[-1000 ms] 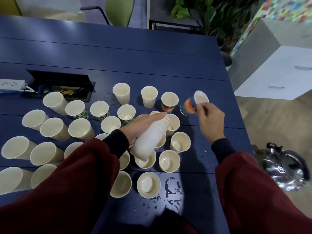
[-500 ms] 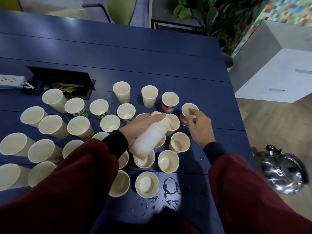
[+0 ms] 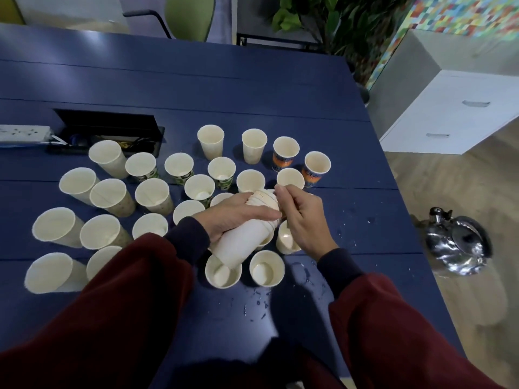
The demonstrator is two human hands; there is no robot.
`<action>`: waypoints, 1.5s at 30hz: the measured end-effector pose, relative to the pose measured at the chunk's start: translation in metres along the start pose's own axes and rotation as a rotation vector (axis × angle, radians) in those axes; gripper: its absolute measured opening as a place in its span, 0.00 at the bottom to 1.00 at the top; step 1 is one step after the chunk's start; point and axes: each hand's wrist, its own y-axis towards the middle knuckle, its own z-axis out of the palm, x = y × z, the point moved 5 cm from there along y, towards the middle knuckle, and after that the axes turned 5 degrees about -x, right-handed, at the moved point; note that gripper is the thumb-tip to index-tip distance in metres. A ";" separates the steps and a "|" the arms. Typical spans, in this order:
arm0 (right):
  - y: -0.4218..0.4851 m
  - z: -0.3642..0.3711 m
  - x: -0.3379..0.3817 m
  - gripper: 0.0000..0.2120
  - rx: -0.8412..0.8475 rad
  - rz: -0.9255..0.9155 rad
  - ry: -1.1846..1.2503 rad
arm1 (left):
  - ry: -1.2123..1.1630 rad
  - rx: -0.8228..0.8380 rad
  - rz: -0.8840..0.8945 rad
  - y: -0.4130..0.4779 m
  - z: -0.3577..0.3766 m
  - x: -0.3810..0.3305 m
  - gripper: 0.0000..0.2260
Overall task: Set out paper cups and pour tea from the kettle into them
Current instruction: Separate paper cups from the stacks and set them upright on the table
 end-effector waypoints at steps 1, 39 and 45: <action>-0.006 0.004 0.002 0.18 0.020 0.010 -0.001 | 0.005 -0.001 -0.007 -0.004 -0.002 0.005 0.12; 0.012 -0.099 -0.128 0.18 0.231 0.276 -0.465 | -0.315 -0.365 -0.061 0.005 0.070 0.030 0.26; 0.006 -0.106 -0.113 0.21 0.139 0.174 -0.412 | -0.260 -0.348 -0.056 0.000 0.074 0.033 0.26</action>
